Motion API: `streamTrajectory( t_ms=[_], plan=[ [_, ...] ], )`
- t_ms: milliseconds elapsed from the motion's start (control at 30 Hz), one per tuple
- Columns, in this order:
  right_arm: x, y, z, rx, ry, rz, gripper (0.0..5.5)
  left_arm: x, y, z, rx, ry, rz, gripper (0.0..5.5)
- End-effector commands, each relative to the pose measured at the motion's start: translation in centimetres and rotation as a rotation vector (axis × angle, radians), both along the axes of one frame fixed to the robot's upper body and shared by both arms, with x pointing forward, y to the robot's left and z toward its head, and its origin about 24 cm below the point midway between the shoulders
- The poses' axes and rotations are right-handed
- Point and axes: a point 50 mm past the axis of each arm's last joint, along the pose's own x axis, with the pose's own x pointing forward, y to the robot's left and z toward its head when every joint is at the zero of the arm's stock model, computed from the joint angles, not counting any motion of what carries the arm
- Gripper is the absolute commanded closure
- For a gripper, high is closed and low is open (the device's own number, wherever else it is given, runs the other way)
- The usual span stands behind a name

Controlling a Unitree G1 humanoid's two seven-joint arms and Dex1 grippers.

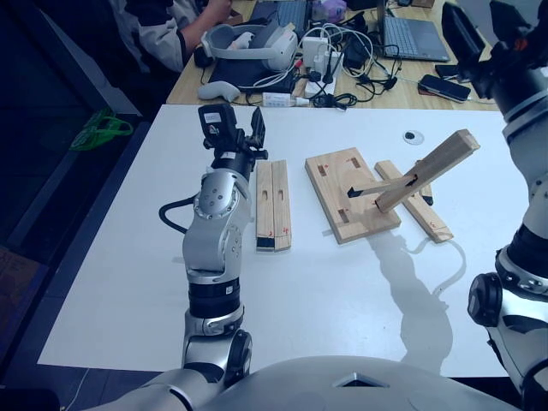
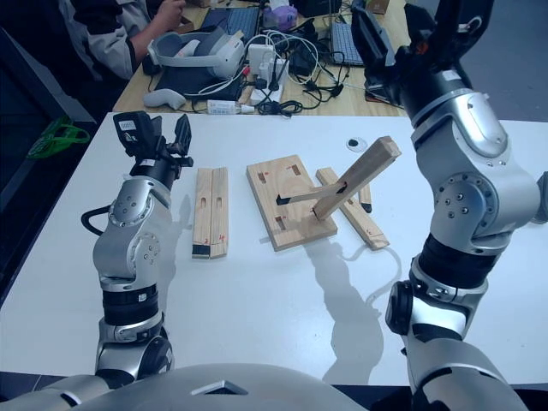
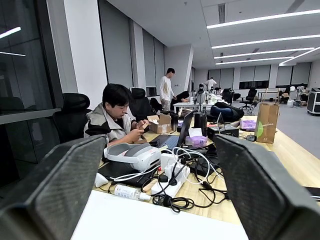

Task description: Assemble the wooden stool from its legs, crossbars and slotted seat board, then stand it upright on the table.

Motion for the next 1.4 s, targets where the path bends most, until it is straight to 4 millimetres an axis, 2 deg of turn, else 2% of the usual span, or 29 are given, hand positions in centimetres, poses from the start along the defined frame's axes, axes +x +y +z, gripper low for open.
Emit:
streamTrajectory(
  t_ms=[33, 200, 333, 400, 433, 500, 667, 800, 933, 1033, 1200, 1300, 1400],
  plan=[
    [0.1, -0.5, 1.3, -0.05, 0.003, -0.003, 1.53, 0.0, 0.5, 0.1, 0.012, 0.002, 0.016, 2.97],
    [-0.2, 0.1, 0.7, -0.047, 0.034, -0.004, 1.53, -1.1, 1.2, -0.8, 0.028, 0.049, 0.015, 2.97],
    [-1.1, 1.0, -6.0, -0.038, 0.347, 0.04, 1.53, -1.0, 1.4, -0.4, 0.053, 0.061, -0.007, 2.97],
    [-2.5, 1.7, -9.6, -0.071, 0.528, 0.098, 1.53, -0.8, 1.4, -0.1, 0.063, 0.06, -0.022, 2.97],
    [-3.1, 2.1, -11.1, -0.048, 0.601, 0.122, 1.53, -0.7, 1.4, 0.0, 0.071, 0.061, -0.031, 2.97],
    [-3.6, 2.6, -12.2, 0.002, 0.656, 0.137, 1.53, -0.7, 1.4, 0.2, 0.082, 0.065, -0.045, 2.97],
    [-2.3, 3.3, -11.0, 0.085, 0.57, 0.12, 1.53, -0.4, 1.4, 0.6, 0.094, 0.065, -0.061, 2.97],
    [-0.6, 3.0, -9.7, 0.105, 0.489, 0.09, 1.53, -0.2, 1.5, 0.7, 0.099, 0.064, -0.063, 2.97],
    [0.7, 2.9, -9.8, 0.109, 0.46, 0.072, 1.53, 0.1, 1.5, 0.6, 0.115, 0.072, -0.067, 2.97],
    [1.2, 3.6, -9.7, 0.121, 0.428, 0.084, 1.53, 0.2, 1.9, 0.6, 0.129, 0.077, -0.06, 2.97],
    [1.9, 5.6, -5.1, 0.242, 0.188, 0.15, 1.53, 0.2, 2.3, -0.2, 0.129, 0.11, -0.054, 2.97],
    [0.7, 7.6, -1.8, 0.268, 0.024, 0.268, 1.53, 0.2, 2.5, -0.8, 0.126, 0.138, -0.058, 2.97],
    [-0.8, 9.5, -0.4, 0.214, -0.078, 0.35, 1.53, 0.0, 3.1, -1.2, 0.136, 0.163, -0.055, 2.97]
  ],
)
